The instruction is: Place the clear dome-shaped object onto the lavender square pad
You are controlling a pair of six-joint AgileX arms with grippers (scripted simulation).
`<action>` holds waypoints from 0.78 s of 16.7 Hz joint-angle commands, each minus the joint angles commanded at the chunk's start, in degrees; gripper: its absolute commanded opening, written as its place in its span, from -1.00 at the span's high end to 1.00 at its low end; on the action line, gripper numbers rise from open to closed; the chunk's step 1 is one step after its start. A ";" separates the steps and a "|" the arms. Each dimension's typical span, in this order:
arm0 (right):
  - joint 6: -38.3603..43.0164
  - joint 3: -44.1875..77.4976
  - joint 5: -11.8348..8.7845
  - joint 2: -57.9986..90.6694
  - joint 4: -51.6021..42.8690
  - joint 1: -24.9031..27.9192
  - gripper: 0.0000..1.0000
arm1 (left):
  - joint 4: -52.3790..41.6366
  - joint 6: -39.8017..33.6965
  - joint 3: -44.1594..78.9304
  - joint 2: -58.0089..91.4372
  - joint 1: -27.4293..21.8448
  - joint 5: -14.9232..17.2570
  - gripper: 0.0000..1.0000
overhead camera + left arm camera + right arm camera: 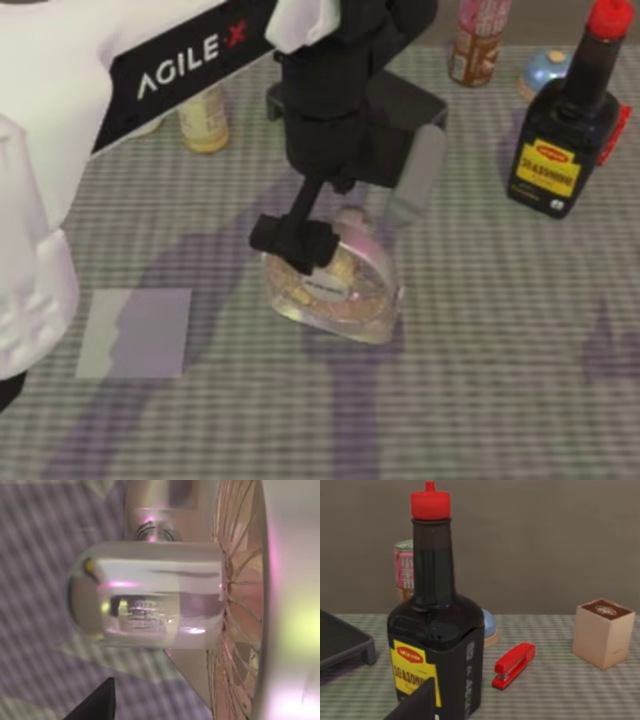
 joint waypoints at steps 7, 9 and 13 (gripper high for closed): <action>0.00 0.00 0.00 0.00 0.00 0.00 -1.00 | 5.20 0.01 -5.74 -0.65 -0.02 -0.01 -1.00; 0.00 0.00 0.00 0.00 0.00 0.00 -1.00 | 5.20 0.01 -5.74 -0.65 -0.02 -0.01 -0.70; 0.00 0.00 0.00 0.00 0.00 0.00 -1.00 | 5.20 0.01 -5.74 -0.65 -0.02 -0.01 -0.10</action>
